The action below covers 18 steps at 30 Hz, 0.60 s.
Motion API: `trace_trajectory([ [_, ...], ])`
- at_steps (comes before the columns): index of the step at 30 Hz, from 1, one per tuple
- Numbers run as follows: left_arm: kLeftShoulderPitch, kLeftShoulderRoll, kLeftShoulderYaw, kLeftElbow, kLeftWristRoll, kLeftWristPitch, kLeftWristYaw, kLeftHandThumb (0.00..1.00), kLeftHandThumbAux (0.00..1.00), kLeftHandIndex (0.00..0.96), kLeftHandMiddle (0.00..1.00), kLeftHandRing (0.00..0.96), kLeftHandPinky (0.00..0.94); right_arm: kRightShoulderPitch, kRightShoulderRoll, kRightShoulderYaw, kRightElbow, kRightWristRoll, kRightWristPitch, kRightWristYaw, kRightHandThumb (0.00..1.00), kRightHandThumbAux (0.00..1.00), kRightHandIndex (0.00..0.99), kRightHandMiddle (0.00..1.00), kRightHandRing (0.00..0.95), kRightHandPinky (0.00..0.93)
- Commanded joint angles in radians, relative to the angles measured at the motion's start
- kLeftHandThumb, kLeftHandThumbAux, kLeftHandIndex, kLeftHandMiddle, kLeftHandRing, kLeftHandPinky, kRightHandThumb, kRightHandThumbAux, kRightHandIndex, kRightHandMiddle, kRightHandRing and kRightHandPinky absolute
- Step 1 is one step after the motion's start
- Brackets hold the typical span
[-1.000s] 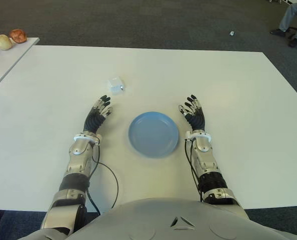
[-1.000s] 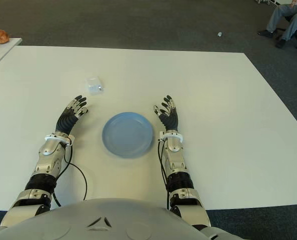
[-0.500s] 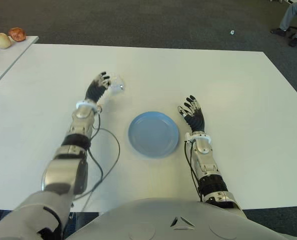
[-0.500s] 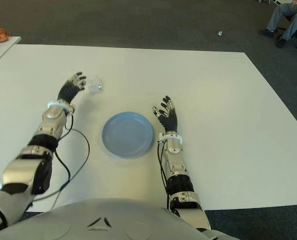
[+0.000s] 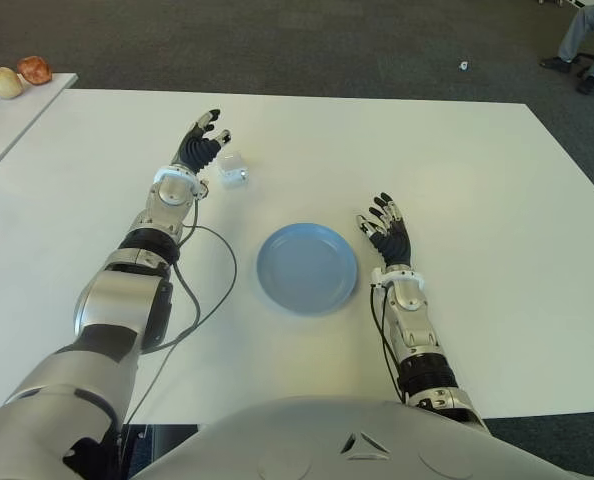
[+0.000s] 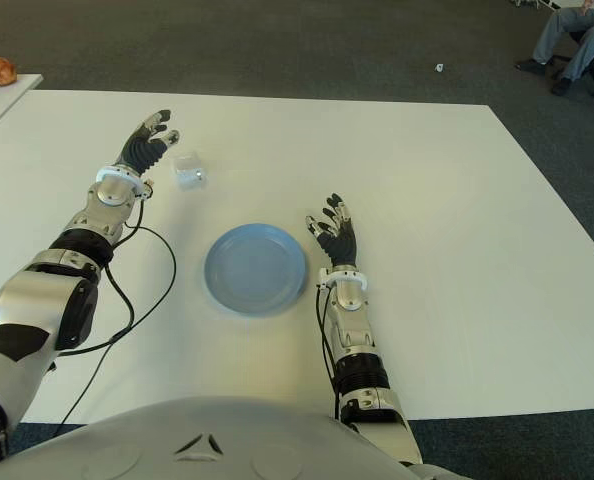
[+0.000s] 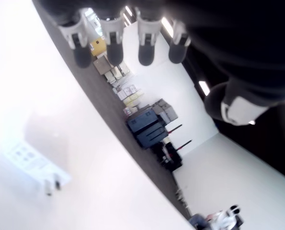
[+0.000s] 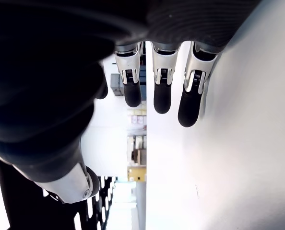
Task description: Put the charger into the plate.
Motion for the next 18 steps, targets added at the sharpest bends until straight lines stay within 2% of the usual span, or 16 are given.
trace_trajectory([
  [1, -0.043, 0.025, -0.063, 0.032, 0.083, 0.01, 0.06, 0.321, 0.452, 0.003, 0.005, 0.011, 0.054, 0.037, 0.005, 0.001, 0.014, 0.0, 0.046, 0.001, 0.151, 0.776, 0.041, 0.133, 0.137, 0.163],
  [11, -0.079, 0.029, -0.215, 0.052, 0.256, 0.026, 0.235, 0.2, 0.453, 0.0, 0.0, 0.0, 0.037, 0.047, 0.001, 0.002, 0.001, 0.0, 0.039, 0.008, 0.145, 0.79, 0.039, 0.137, 0.139, 0.167],
  [14, -0.101, 0.04, -0.315, 0.058, 0.366, 0.059, 0.315, 0.166, 0.44, 0.0, 0.0, 0.0, 0.015, 0.051, -0.005, 0.0, -0.006, 0.002, 0.042, 0.014, 0.145, 0.793, 0.04, 0.139, 0.141, 0.167],
  [18, -0.128, 0.03, -0.41, 0.083, 0.466, 0.094, 0.392, 0.145, 0.428, 0.0, 0.0, 0.0, 0.003, 0.053, -0.011, -0.002, -0.011, 0.002, 0.039, 0.018, 0.144, 0.794, 0.042, 0.139, 0.141, 0.168],
])
